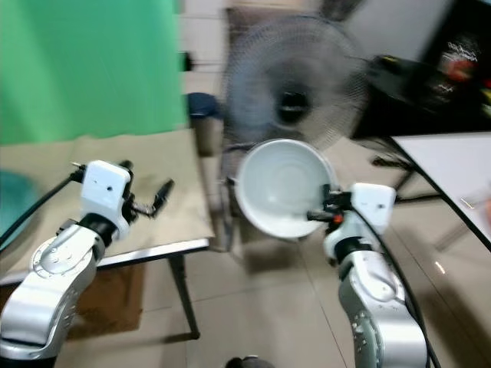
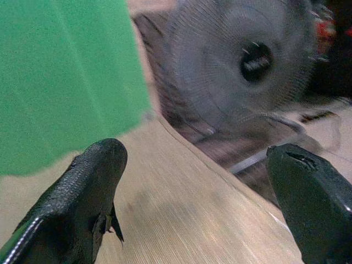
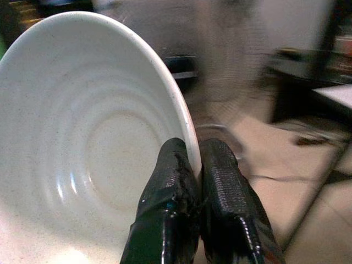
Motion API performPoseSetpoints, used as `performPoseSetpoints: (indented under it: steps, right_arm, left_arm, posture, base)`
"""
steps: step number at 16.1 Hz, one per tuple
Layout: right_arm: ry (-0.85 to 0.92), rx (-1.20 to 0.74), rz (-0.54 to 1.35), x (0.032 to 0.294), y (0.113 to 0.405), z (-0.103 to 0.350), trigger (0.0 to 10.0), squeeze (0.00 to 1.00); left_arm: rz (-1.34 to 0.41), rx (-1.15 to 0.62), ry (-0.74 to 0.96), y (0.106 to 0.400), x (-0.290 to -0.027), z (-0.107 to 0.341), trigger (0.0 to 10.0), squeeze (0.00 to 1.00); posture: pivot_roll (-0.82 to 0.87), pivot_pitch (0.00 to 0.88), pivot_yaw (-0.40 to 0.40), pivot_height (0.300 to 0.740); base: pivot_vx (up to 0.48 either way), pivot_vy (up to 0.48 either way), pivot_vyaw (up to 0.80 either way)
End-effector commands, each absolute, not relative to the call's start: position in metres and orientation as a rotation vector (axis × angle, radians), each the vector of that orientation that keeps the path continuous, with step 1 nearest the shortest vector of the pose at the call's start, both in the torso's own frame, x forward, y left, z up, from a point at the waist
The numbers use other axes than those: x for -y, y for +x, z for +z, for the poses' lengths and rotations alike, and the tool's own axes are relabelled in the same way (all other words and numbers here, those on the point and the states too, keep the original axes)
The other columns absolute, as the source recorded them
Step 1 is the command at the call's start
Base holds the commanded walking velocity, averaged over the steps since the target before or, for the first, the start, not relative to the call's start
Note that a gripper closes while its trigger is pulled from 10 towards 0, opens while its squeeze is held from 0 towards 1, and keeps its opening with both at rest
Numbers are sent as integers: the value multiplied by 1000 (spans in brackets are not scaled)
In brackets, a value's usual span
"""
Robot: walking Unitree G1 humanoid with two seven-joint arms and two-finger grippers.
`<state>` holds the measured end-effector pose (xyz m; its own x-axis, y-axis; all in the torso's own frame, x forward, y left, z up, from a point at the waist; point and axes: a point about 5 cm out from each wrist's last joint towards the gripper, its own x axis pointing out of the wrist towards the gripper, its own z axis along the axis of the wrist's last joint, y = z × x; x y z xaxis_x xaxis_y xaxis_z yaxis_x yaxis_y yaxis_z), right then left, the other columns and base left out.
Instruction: Setting the table
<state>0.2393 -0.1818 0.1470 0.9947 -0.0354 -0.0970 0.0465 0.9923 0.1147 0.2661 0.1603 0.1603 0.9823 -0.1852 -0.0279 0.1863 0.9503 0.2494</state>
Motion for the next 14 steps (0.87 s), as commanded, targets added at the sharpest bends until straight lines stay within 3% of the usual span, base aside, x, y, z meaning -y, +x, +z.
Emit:
performPoseSetpoints:
  steps: [1,2,7,8,9,10,14]
  right_arm:
    - [123,-34,-55,184,241,158,10000,0]
    - [134,-38,-51,183,244,158,10000,0]
    - [199,-60,-44,180,244,154,10000,0]
    - [211,-61,-35,177,246,155,10000,0]
    - [208,-56,-31,175,248,156,10000,0]
    - [204,-49,-33,175,248,157,10000,0]
    - [183,-46,-99,182,242,155,10000,0]
  left_arm:
    - [-131,30,265,269,-165,164,10000,298]
    - [-67,42,236,273,-168,164,10000,612]
    - [-14,70,248,270,-178,168,10000,576]
    - [-48,-3,186,269,-179,163,10000,557]
    - [-115,-43,138,270,-177,165,10000,329]
    - [-154,-22,138,271,-175,170,10000,0]
    - [-193,-8,190,271,-174,169,10000,0]
  posture:
    - [52,0,-53,740]
    - [56,0,-54,740]
    - [84,0,-70,740]
    - [85,0,-69,740]
    - [82,0,-54,740]
    - [76,0,-44,740]
    - [61,0,-40,740]
  base:
    - [0,0,-800]
    - [0,0,-800]
    - [0,0,-800]
    - [0,0,-800]
    - [0,0,-800]
    - [0,0,-800]
    - [0,0,-800]
